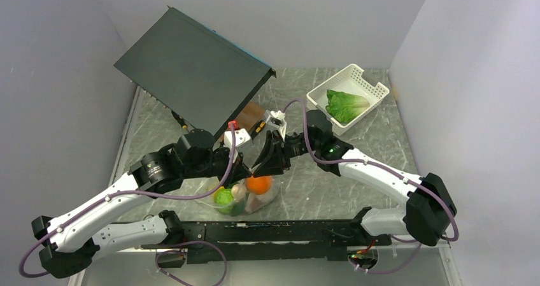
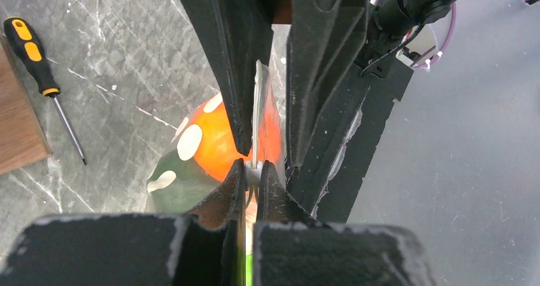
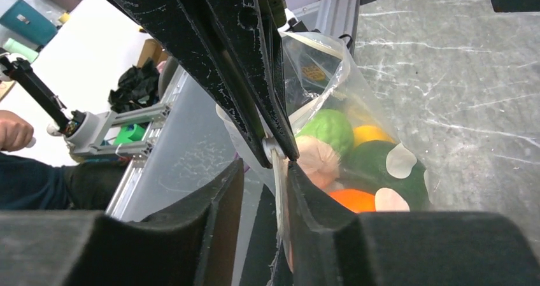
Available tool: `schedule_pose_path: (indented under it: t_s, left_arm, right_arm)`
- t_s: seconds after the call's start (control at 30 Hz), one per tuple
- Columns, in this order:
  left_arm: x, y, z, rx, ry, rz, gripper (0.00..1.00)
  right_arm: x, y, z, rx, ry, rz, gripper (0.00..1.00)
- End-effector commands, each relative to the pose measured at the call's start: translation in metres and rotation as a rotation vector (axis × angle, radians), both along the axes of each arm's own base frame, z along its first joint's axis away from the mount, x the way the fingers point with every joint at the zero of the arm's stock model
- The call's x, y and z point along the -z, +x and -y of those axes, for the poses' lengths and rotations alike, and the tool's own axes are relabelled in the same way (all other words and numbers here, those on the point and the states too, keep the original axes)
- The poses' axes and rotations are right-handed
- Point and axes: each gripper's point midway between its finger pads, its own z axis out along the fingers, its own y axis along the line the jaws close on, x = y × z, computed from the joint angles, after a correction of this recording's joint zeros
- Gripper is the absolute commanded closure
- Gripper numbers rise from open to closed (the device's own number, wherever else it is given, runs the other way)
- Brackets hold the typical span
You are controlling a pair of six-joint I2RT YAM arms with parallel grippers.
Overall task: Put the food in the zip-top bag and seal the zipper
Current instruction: Zip the zipper food storage bag at the center of the board.
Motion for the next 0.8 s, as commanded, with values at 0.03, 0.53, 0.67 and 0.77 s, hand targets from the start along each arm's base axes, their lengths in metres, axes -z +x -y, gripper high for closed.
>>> schedule_pose_path:
  t_s: [0.03,0.53,0.67,0.77]
  left_arm:
    - [-0.02,-0.003,0.002,0.015,-0.059,0.025,1.0]
    - [-0.012,0.002,-0.02,-0.113,-0.018,-0.007,1.0]
    - [-0.011,0.001,-0.024,-0.127,-0.014,-0.012,1.0]
    - [-0.011,0.0,-0.029,-0.14,-0.012,-0.013,1.0]
  right_arm:
    - [-0.024,0.003,-0.003,0.009,0.07,0.083,0.86]
    - [-0.014,0.081,0.034,0.72,-0.016,0.032,1.0]
    - [-0.023,0.086,0.047,0.808,0.032,0.029,1.0]
    - [-0.018,0.094,0.056,0.88,0.009,0.027,1.0]
